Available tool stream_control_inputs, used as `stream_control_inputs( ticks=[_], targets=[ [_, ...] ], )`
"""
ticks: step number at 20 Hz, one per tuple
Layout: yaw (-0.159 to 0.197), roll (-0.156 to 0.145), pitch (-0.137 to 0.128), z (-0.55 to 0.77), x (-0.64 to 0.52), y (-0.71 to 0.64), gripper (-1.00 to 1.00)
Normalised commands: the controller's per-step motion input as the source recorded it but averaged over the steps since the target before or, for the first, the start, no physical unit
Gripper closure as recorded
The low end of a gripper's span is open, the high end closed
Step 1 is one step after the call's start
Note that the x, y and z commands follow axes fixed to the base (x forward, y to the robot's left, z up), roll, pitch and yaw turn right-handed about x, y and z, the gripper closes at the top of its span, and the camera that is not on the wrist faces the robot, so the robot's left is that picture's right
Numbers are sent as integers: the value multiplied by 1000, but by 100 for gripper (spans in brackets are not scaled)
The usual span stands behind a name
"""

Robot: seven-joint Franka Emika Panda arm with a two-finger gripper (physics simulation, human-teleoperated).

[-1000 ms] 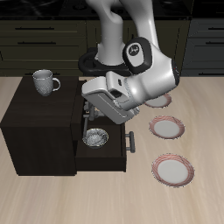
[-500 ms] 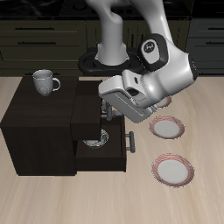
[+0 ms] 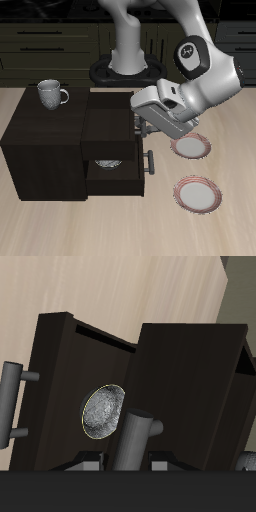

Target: Open the top drawer

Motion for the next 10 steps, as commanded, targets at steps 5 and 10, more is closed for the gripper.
stream_control_inputs(
  ticks=[5,10],
  targets=[
    [-16,92,-19,121,-107,563,100],
    [-14,129,-25,101,-195,793,100]
  ],
)
